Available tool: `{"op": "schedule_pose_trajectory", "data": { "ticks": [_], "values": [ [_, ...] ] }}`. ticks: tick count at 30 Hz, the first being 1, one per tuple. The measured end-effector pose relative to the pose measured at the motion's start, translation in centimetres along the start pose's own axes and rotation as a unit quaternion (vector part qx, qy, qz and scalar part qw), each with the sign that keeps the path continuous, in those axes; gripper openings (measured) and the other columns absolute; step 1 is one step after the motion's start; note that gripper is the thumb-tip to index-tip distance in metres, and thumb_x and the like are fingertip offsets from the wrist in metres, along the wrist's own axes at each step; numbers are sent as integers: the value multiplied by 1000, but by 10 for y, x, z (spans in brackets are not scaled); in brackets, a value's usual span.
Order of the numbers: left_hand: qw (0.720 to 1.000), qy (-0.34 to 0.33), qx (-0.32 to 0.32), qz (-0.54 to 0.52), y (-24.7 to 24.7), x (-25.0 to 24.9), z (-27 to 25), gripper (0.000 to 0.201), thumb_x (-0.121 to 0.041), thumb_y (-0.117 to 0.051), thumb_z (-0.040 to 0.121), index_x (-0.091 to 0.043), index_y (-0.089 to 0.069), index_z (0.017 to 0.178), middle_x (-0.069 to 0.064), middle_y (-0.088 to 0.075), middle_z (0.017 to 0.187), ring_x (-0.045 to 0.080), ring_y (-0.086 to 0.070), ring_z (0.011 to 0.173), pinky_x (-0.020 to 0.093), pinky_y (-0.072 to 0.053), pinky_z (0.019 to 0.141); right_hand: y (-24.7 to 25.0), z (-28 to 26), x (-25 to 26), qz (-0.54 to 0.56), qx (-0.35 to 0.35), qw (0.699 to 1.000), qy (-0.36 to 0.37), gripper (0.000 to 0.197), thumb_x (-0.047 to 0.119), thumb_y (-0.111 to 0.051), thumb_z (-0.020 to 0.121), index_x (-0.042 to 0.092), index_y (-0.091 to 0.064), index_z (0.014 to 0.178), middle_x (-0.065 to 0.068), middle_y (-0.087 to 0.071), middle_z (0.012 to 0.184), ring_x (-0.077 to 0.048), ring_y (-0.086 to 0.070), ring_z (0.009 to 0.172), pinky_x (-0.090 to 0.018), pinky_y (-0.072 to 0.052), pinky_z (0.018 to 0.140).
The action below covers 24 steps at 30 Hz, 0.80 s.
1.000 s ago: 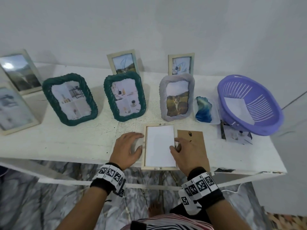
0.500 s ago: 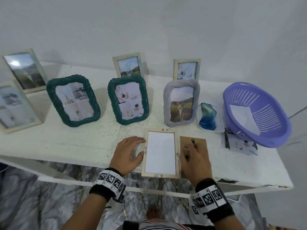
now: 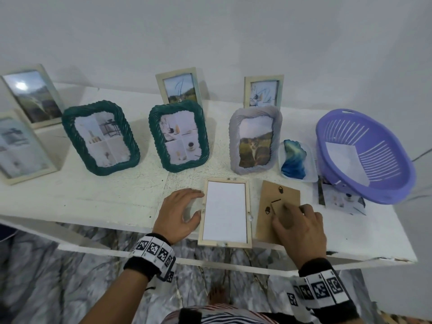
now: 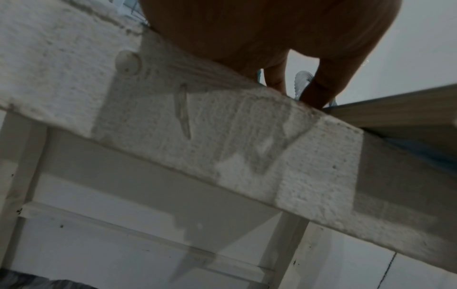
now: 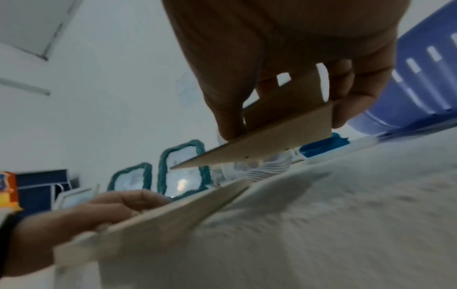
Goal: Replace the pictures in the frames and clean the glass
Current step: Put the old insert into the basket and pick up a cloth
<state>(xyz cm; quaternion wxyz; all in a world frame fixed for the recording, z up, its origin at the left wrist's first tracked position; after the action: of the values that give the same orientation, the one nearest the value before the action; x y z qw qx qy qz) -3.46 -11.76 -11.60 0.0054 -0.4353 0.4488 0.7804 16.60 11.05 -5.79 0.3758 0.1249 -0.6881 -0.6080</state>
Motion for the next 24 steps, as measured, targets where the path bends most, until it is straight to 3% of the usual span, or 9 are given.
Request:
{"op": "schedule_pose_trajectory", "data": {
  "ticks": [5,8,12,16,19,22,24],
  "values": [
    [1000,4,-3,-3,1,0,0,46,-39,-55,80,-29,-62,124,-18,-58,128,4,-45,123,30,-31,103,1,-11,47,29,-78,988,127,38,33,-82,66,14,-69,96,-10,-54,86,-31,-47,81,-35,-46,58],
    [1000,7,0,-3,0,2,-1,46,-40,-56,80,-30,-62,125,-18,-58,129,7,-45,124,36,-33,104,-15,-11,73,-11,-54,987,154,33,36,-81,65,13,-68,85,-8,-53,81,-28,-47,76,-32,-47,54],
    [1000,13,12,-2,0,4,0,47,-42,-55,81,-33,-60,127,-17,-57,131,9,-45,128,42,-34,107,-38,-7,91,-33,-12,988,150,37,40,-76,71,11,-68,92,-10,-54,86,-28,-49,82,-33,-51,51],
    [1000,10,14,0,0,2,0,47,-42,-54,81,-31,-61,126,-18,-56,131,9,-44,127,40,-34,106,-53,-10,100,-30,12,986,164,38,43,-72,75,13,-67,98,-10,-56,90,-27,-50,85,-36,-52,57],
    [1000,7,14,2,1,0,0,47,-42,-54,82,-30,-61,126,-18,-57,130,9,-44,126,37,-34,105,-55,-11,100,-27,19,985,171,31,43,-71,75,17,-67,92,-8,-58,88,-27,-52,81,-38,-49,60],
    [1000,10,13,-1,2,0,1,46,-42,-53,82,-30,-61,126,-19,-56,130,8,-44,126,37,-33,105,-55,-8,93,31,42,978,204,29,42,-56,84,19,-67,97,-6,-58,94,-25,-48,85,-38,-48,68],
    [1000,9,9,-6,2,0,1,44,-43,-52,85,-30,-61,126,-19,-57,130,9,-45,126,39,-35,105,-51,-4,82,112,60,971,200,35,39,-47,86,18,-68,105,-4,-57,99,-21,-45,90,-32,-44,74]
  ]
}}
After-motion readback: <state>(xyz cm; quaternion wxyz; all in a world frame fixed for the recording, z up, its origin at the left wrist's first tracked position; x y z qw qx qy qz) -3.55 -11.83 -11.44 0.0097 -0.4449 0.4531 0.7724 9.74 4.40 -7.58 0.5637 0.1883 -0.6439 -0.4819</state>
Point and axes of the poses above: each hand's wrist, its own z-axis towards the middle knuckle, its own y-axis out of the back of the hand, x = y × z, the point moved 4 cm from there along z, towards the middle knuckle
